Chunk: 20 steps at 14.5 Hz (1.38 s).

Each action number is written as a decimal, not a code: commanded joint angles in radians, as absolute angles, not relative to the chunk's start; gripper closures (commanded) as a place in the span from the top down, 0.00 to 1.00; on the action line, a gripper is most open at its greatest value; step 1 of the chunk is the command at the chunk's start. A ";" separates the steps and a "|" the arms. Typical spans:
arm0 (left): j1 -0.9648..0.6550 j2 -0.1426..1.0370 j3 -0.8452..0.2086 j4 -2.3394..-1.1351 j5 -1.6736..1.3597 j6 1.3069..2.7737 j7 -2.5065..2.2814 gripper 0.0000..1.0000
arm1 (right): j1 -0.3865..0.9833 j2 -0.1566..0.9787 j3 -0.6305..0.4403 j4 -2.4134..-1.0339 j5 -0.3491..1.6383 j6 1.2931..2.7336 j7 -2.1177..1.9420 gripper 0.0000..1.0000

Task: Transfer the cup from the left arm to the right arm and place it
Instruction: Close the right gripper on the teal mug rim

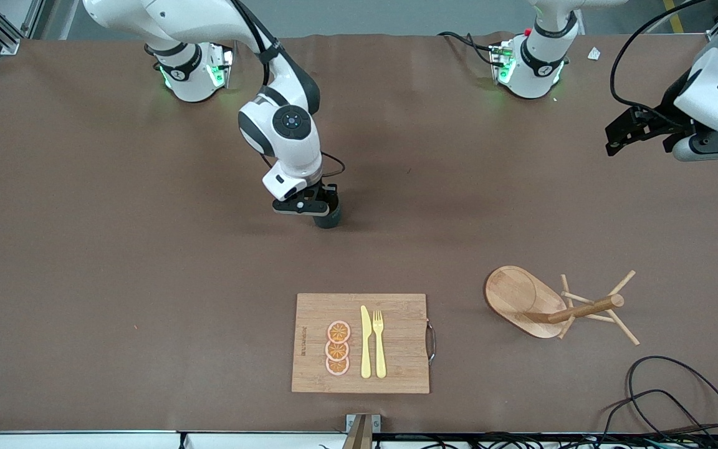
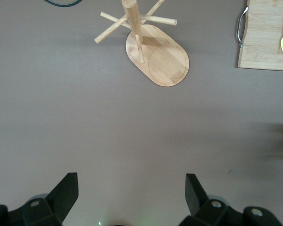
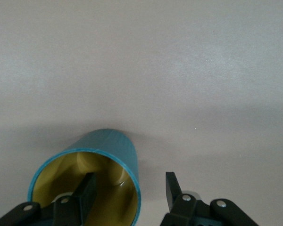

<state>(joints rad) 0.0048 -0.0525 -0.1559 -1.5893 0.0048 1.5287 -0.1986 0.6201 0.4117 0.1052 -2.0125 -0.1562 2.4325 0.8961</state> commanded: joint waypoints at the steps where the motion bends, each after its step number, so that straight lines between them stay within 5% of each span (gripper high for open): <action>1: 0.009 -0.064 -0.155 -1.588 0.008 1.529 -0.187 1.00 | 0.603 0.414 0.109 -2.019 -0.140 2.447 0.899 0.60; 12: -0.002 -0.051 -0.167 -1.571 0.009 1.532 -0.207 1.00 | 0.604 0.414 0.109 -2.019 -0.123 2.450 0.897 0.27; 16: -0.002 -0.051 -0.166 -1.569 0.009 1.532 -0.206 1.00 | 0.604 0.414 0.109 -2.017 -0.123 2.453 0.897 0.01; 20: 0.000 -0.051 -0.164 -1.569 0.008 1.532 -0.206 1.00 | 0.600 0.411 0.110 -2.017 -0.123 2.450 0.894 0.00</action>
